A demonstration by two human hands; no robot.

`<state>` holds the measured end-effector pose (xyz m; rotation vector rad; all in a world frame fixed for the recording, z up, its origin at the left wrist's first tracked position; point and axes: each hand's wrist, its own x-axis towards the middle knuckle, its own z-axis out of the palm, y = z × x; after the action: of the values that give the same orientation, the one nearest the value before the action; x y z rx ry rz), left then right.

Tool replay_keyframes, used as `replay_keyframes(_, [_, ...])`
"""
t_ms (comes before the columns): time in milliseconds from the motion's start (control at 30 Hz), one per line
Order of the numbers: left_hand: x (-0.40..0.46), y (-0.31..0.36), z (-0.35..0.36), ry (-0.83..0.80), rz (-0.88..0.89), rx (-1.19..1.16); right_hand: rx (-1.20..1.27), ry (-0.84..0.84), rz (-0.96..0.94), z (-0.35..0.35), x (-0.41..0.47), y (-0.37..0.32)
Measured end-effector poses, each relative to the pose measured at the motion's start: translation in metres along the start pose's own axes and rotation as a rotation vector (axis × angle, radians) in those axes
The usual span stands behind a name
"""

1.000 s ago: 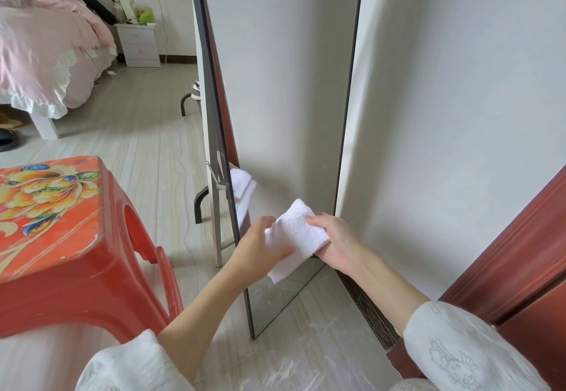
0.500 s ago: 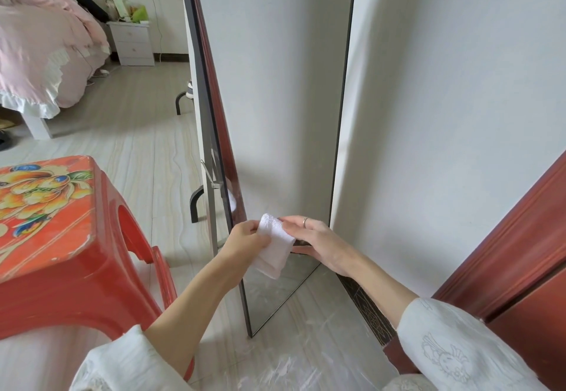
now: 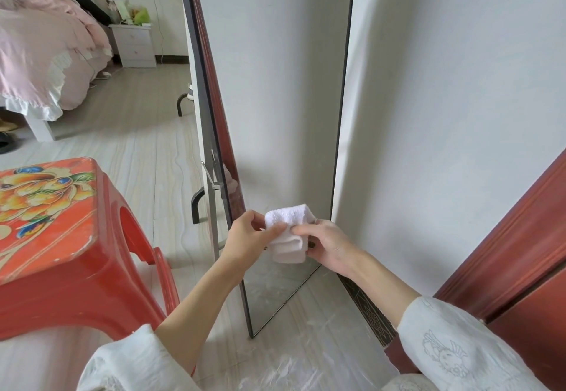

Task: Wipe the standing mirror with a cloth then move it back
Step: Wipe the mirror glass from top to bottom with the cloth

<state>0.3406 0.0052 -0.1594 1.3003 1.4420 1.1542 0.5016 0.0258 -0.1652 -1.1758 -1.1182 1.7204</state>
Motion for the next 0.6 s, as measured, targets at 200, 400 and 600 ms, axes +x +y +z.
replay_keyframes(200, [-0.004,-0.001,0.005,0.152,-0.062,0.076,0.043,0.270,0.022,-0.001,0.019,0.004])
replay_keyframes(400, [0.004,0.000,-0.029,0.585,0.019,0.197,-0.086,0.597,0.059,-0.044,0.056,-0.004])
replay_keyframes(600, [0.034,0.015,-0.028,0.560,0.285,0.215,-0.396,0.861,-0.070,-0.086,0.115,-0.040])
